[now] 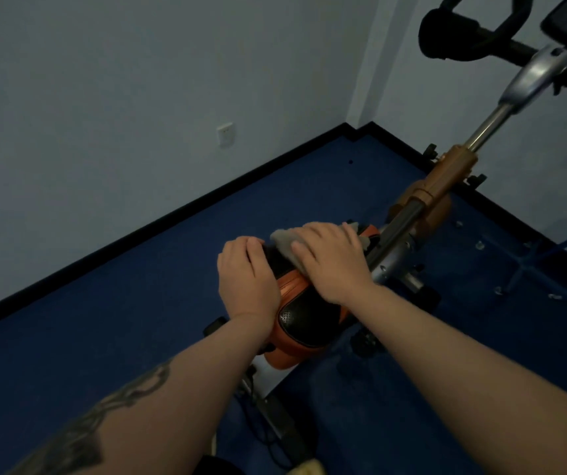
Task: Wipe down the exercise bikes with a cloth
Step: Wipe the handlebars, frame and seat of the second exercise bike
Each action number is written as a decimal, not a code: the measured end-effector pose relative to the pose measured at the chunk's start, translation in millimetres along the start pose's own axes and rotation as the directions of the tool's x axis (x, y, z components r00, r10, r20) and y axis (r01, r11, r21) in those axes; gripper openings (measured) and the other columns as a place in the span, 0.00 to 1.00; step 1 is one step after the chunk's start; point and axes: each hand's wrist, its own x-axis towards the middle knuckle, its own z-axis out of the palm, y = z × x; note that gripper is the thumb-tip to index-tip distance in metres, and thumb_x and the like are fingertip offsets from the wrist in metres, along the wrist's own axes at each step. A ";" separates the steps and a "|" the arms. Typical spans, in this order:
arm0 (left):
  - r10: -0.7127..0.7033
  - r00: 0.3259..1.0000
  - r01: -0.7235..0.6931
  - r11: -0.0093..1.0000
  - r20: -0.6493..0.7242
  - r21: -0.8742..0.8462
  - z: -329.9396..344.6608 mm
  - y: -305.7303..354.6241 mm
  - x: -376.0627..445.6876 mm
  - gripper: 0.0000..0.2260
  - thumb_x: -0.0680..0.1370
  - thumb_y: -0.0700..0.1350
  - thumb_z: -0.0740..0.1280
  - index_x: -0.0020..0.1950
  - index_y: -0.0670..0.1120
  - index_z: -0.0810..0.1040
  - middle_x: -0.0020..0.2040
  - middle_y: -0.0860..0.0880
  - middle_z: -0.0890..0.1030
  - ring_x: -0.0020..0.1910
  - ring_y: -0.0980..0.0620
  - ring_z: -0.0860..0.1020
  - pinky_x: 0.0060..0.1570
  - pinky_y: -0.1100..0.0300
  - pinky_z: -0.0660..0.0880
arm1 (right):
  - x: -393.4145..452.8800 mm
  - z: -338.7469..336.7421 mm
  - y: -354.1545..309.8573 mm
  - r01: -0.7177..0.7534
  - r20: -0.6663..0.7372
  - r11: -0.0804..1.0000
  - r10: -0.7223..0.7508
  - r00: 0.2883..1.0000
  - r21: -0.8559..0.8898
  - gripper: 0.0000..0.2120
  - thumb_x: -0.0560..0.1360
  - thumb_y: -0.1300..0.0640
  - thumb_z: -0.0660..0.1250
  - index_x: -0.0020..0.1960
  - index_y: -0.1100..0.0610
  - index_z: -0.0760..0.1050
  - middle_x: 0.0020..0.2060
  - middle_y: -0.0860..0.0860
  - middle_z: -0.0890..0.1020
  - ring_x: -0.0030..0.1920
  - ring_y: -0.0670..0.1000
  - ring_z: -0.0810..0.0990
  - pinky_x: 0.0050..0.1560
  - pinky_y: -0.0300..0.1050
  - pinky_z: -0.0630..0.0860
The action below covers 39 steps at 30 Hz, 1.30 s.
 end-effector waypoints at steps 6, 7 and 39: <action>0.002 1.000 -0.002 1.000 0.022 0.001 0.7 -2.6 0.2 0.10 0.82 0.46 0.57 0.45 0.52 0.76 0.44 0.58 0.74 0.49 0.56 0.72 0.40 0.67 0.63 | -23.4 4.6 -20.9 -0.075 -0.124 0.996 0.080 0.989 0.039 0.19 0.81 0.46 0.50 0.67 0.47 0.70 0.66 0.47 0.72 0.70 0.49 0.64 0.75 0.54 0.46; 0.007 1.000 -0.007 1.000 0.030 0.007 0.5 -3.1 0.5 0.10 0.81 0.46 0.57 0.46 0.52 0.77 0.44 0.58 0.75 0.49 0.57 0.72 0.40 0.68 0.63 | -39.2 4.5 -21.2 -0.023 -0.136 0.998 0.030 0.990 0.055 0.21 0.80 0.45 0.49 0.70 0.46 0.68 0.69 0.47 0.70 0.72 0.48 0.61 0.75 0.54 0.44; 0.402 0.655 -0.549 0.835 0.640 0.037 -12.8 0.8 47.6 0.09 0.81 0.46 0.57 0.52 0.52 0.77 0.47 0.57 0.77 0.47 0.58 0.74 0.46 0.56 0.72 | -58.0 15.4 -45.8 -0.503 -0.187 0.719 0.644 0.742 0.480 0.21 0.80 0.42 0.54 0.72 0.45 0.59 0.72 0.48 0.61 0.67 0.52 0.68 0.56 0.48 0.73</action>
